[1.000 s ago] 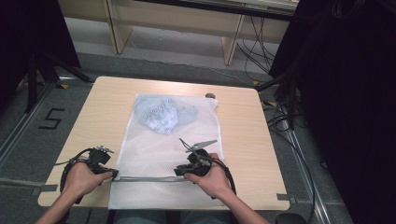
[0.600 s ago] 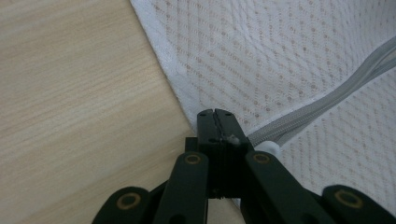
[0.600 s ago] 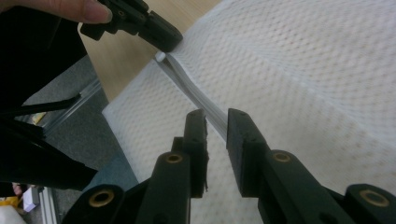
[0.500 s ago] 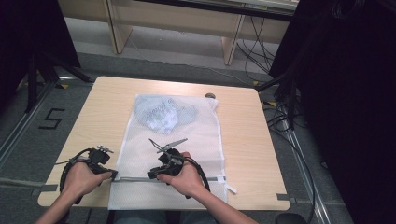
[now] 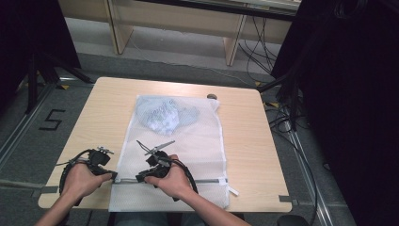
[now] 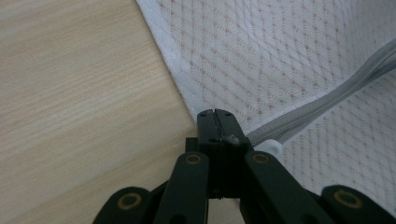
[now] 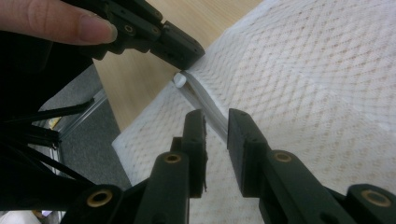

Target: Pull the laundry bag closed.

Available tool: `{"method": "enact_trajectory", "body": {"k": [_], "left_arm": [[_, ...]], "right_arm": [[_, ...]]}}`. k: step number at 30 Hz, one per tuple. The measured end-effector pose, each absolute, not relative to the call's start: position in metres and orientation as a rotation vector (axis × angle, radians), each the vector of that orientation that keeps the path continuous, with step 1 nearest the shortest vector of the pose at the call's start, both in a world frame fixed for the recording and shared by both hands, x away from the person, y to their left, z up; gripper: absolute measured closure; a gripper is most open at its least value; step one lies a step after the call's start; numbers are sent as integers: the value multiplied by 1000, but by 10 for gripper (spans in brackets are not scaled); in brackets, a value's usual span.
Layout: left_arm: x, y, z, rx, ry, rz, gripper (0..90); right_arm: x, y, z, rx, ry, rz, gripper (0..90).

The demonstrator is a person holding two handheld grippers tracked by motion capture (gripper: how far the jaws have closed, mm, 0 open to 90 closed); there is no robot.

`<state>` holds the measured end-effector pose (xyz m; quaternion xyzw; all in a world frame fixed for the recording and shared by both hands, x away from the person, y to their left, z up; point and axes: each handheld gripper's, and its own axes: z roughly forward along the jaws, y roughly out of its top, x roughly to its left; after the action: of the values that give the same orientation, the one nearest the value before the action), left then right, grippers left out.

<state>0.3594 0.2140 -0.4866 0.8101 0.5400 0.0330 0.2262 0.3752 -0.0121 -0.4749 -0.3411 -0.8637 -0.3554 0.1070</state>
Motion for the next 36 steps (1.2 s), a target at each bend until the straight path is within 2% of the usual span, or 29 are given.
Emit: {"method": "enact_trajectory", "body": {"k": [21,24,36], "left_arm": [[361,215,-490,2199,1517,54,898],[363,220,-489,2249,1466,57,898],[364,220,-491,2222,1472,40,899]], "right_arm": [[381,29,-488,-980,-2470,-1056,776],[382,34,-491,-990,-2468,-1048,774],[383,45,-498,-995,-2435,-1021,768]]}}
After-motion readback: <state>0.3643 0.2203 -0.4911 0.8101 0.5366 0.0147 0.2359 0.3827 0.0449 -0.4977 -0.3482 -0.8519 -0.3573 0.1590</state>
